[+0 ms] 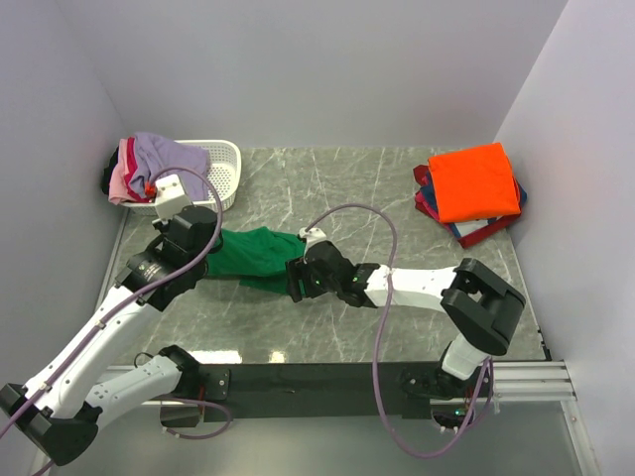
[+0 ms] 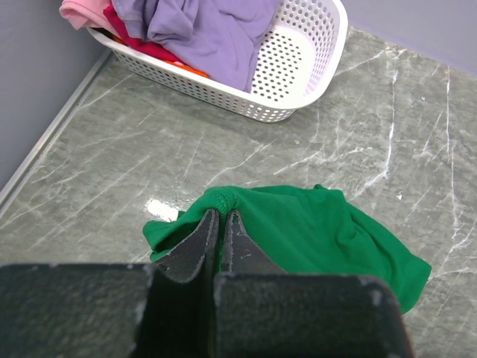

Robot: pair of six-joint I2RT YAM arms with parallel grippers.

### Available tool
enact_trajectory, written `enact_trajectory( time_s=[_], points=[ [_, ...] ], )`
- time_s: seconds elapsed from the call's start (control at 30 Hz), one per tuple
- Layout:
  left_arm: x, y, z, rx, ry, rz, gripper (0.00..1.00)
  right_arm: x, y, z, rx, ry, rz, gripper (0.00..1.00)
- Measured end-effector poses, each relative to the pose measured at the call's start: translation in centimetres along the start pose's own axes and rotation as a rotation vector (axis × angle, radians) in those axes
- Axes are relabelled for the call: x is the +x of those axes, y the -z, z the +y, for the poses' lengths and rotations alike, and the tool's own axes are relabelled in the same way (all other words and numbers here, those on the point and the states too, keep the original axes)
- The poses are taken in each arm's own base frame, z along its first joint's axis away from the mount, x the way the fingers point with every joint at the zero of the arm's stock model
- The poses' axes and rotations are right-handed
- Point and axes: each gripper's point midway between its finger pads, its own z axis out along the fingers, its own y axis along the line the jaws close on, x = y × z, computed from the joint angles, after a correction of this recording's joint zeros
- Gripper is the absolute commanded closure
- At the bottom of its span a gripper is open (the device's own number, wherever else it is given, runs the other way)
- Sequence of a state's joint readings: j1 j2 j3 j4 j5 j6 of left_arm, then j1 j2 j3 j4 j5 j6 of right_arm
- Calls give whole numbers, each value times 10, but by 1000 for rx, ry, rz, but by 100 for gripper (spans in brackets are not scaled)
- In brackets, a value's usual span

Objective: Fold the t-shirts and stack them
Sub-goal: Flatten the tshirt out

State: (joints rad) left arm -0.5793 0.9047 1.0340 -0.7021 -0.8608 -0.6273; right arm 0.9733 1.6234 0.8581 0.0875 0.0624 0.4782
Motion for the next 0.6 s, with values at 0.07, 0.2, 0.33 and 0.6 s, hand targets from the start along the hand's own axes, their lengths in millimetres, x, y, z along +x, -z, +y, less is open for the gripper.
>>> enact_trajectory(
  time_s=[0.07, 0.2, 0.33, 0.6],
  points=[
    [0, 0, 1, -3, -4, -1, 100, 2, -3, 0, 3, 3, 6, 25],
    [-1, 1, 2, -4, -6, -3, 100, 6, -17, -3, 32, 11, 29, 30],
    [-3, 2, 3, -2, -1, -7, 100, 4, -30, -7, 71, 19, 38, 34],
    [-3, 2, 3, -1, -8, -7, 100, 0, -35, -17, 147, 39, 46, 46]
  ],
)
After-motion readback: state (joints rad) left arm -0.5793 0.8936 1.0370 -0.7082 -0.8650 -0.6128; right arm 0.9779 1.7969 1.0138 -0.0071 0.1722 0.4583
